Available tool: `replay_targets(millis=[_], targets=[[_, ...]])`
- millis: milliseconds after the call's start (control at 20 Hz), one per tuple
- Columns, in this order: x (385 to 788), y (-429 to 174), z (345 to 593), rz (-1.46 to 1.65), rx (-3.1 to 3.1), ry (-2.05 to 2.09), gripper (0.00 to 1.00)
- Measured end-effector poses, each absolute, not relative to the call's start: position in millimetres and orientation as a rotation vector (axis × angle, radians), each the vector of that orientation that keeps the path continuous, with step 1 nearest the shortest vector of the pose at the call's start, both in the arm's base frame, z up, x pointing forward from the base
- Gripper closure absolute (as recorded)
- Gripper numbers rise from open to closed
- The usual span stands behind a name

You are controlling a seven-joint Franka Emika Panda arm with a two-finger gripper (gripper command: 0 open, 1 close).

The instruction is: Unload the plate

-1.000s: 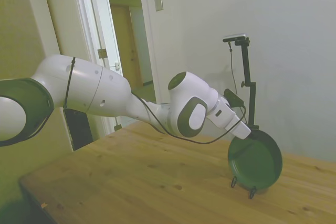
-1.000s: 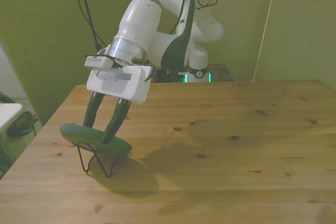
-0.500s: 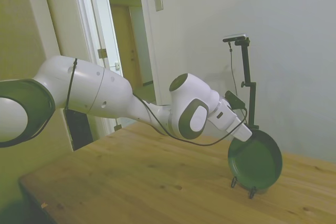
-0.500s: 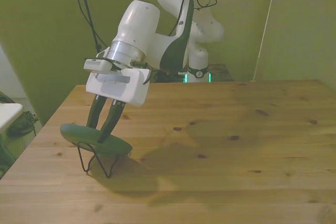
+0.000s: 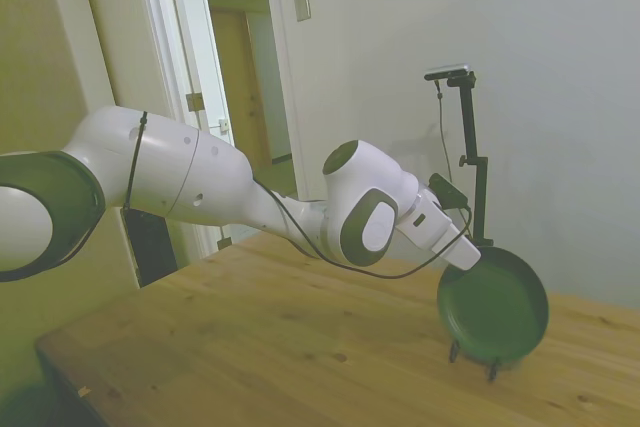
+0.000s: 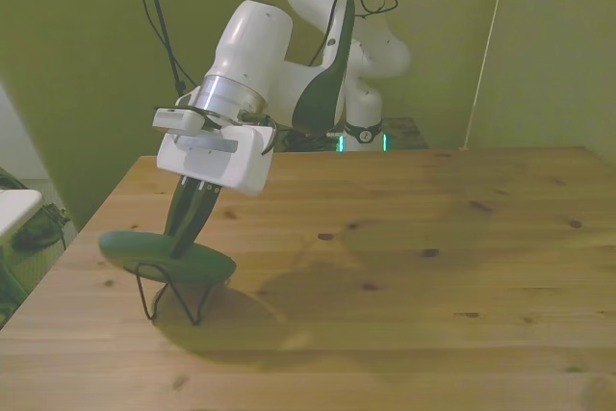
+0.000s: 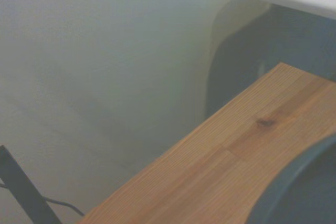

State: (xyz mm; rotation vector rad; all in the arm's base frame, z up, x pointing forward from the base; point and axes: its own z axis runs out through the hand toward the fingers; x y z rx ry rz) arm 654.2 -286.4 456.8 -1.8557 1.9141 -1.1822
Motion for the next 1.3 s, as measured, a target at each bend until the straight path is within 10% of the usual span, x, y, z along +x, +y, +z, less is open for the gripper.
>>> replay_targets(millis=[650, 1300], targets=[[650, -285, 483, -1.220, -1.828, 1.889, 1.00], [632, -177, 610, -1.163, -1.950, 1.762, 1.00]])
